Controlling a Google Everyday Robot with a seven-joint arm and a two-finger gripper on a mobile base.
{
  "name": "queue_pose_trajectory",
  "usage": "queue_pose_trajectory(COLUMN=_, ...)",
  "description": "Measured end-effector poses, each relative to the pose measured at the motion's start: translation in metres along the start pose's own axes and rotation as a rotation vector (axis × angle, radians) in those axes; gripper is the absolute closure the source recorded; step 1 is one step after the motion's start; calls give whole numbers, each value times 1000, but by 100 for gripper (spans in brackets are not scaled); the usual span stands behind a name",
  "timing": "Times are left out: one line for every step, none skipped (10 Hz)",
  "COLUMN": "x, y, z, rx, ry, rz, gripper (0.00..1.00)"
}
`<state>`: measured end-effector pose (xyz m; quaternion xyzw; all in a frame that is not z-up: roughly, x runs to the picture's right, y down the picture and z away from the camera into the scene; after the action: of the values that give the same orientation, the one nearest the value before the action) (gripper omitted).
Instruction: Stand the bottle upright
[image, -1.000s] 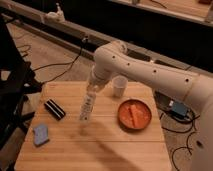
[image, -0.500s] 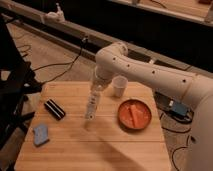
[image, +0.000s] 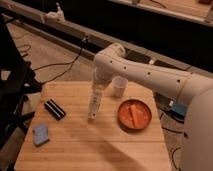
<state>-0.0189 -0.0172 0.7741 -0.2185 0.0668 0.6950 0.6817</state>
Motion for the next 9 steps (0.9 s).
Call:
queue_pose_trajectory(x=-2, y=3, z=-2, rx=-16, ry=-4, rz=4, gripper=100)
queue_pose_trajectory(x=-1, y=14, z=-8, rx=-49, ry=-6, rz=-9, gripper=100)
queue_pose_trajectory(x=1, y=24, z=-14, rx=-77, ry=-8, rz=-29, gripper=100)
queue_pose_trajectory(x=3, y=37, z=-23, rx=-102, ry=-15, rz=-62, gripper=100)
queue_pose_trajectory(x=4, y=44, z=-30, rx=-109, ry=-23, rz=-94, gripper=100)
queue_pose_trajectory(x=4, y=42, z=-32, rx=-100, ry=-30, rz=-107, gripper=100)
queue_pose_trajectory(x=2, y=38, z=-32, rx=-88, ry=-36, rz=-112, gripper=100)
queue_pose_trajectory(x=2, y=35, z=-32, rx=-83, ry=-37, rz=-112, gripper=100)
queue_pose_trajectory(x=2, y=35, z=-32, rx=-82, ry=-38, rz=-112, gripper=100)
